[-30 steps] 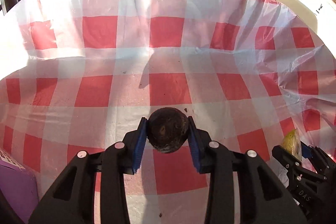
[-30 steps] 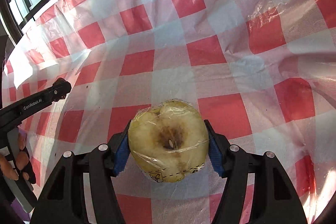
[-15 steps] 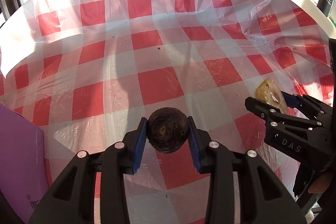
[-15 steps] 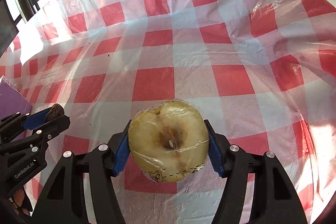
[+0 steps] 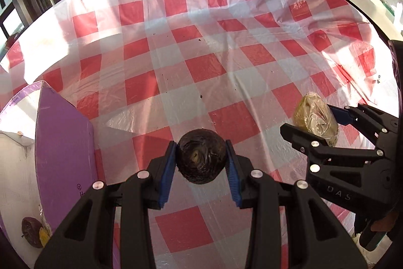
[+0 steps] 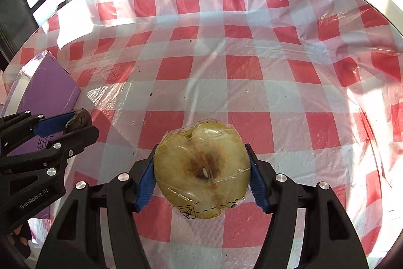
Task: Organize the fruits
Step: 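Carry the passion fruit and the wrapped apple over the white box with both tools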
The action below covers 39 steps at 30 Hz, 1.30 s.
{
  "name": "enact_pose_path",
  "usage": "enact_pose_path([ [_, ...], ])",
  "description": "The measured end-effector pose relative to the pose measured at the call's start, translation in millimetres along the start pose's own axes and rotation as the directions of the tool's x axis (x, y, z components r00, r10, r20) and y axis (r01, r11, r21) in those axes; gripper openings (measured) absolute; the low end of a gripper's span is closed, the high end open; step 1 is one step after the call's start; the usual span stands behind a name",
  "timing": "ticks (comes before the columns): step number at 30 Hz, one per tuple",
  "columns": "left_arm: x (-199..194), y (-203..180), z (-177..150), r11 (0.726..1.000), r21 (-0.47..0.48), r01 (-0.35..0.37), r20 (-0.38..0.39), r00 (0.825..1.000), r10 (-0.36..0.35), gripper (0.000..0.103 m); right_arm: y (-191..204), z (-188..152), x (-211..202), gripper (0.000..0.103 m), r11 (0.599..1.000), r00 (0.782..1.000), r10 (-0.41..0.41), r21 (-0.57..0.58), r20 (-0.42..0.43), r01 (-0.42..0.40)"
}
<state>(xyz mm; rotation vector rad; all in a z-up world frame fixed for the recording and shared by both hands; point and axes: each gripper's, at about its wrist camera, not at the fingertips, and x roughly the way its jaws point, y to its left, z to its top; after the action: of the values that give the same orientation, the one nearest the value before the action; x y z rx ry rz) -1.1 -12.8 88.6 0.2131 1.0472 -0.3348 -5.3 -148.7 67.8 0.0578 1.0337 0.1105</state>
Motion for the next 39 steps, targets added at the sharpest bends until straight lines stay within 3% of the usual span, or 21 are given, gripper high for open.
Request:
enact_pose_path([
  [6, -29, 15, -18, 0.999, 0.031, 0.009, 0.005, 1.000, -0.009, 0.037, 36, -5, -23, 0.062, 0.999, 1.000, 0.008, -0.040, 0.024, -0.007],
  [24, -79, 62, -30, 0.993, 0.118, 0.005, 0.111, 0.994, -0.019, 0.037, 103, -10, -57, 0.062, 0.999, 0.996, -0.022, -0.047, 0.084, 0.026],
  [31, -91, 102, -44, 0.996, 0.087, -0.033, 0.126, 0.992, 0.022, 0.038, 148, -2, -63, 0.062, 0.994, 0.992, 0.013, -0.105, 0.123, 0.000],
  [39, -100, 162, -71, 0.995, -0.013, -0.096, 0.106, 0.990, 0.097, 0.038, 209, 0, -62, 0.062, 0.973, 0.989, 0.076, -0.227, 0.126, -0.046],
])
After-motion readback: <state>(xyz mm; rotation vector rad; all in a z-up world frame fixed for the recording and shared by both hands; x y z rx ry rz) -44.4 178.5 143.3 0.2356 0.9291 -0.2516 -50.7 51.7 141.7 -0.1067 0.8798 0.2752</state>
